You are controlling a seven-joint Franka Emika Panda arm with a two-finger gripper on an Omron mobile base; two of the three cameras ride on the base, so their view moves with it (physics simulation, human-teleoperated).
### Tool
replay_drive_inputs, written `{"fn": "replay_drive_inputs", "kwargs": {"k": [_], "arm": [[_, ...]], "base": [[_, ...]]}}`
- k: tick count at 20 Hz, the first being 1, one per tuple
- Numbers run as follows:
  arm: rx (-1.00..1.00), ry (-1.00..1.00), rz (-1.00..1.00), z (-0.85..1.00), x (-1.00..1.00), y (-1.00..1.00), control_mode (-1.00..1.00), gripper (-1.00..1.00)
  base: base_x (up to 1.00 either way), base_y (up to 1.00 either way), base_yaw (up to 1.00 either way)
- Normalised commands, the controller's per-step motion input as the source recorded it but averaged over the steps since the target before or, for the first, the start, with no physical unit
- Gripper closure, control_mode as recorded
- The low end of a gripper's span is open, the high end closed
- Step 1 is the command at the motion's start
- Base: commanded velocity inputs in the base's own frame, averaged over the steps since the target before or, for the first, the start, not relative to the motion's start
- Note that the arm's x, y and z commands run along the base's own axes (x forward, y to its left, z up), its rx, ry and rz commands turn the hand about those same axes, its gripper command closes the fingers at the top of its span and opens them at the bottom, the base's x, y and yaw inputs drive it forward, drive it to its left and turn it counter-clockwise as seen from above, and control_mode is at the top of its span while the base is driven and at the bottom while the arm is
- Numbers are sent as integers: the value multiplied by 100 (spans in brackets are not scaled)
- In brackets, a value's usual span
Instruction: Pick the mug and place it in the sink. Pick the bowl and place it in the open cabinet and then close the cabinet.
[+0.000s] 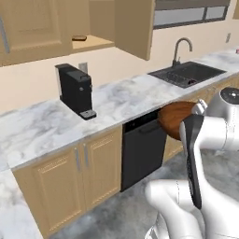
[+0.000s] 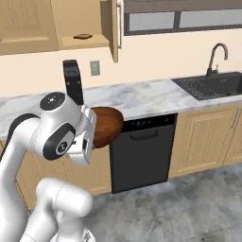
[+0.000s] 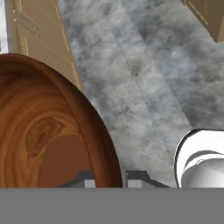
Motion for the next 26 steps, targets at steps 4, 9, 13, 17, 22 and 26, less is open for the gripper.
{"fn": "replay_drive_inputs", "kwargs": {"k": [4, 9, 13, 17, 22, 26], "arm": [[0, 0, 0, 0, 0, 0, 100, 100], [0, 0, 0, 0, 0, 0, 100, 100], [0, 0, 0, 0, 0, 0, 100, 100], [0, 0, 0, 0, 0, 0, 100, 100], [0, 0, 0, 0, 0, 0, 100, 100], [0, 0, 0, 0, 0, 0, 100, 100]], "base": [[29, 75, -30], [100, 58, -27], [93, 8, -18], [94, 0, -10], [75, -10, -1], [-20, 71, -4]]}}
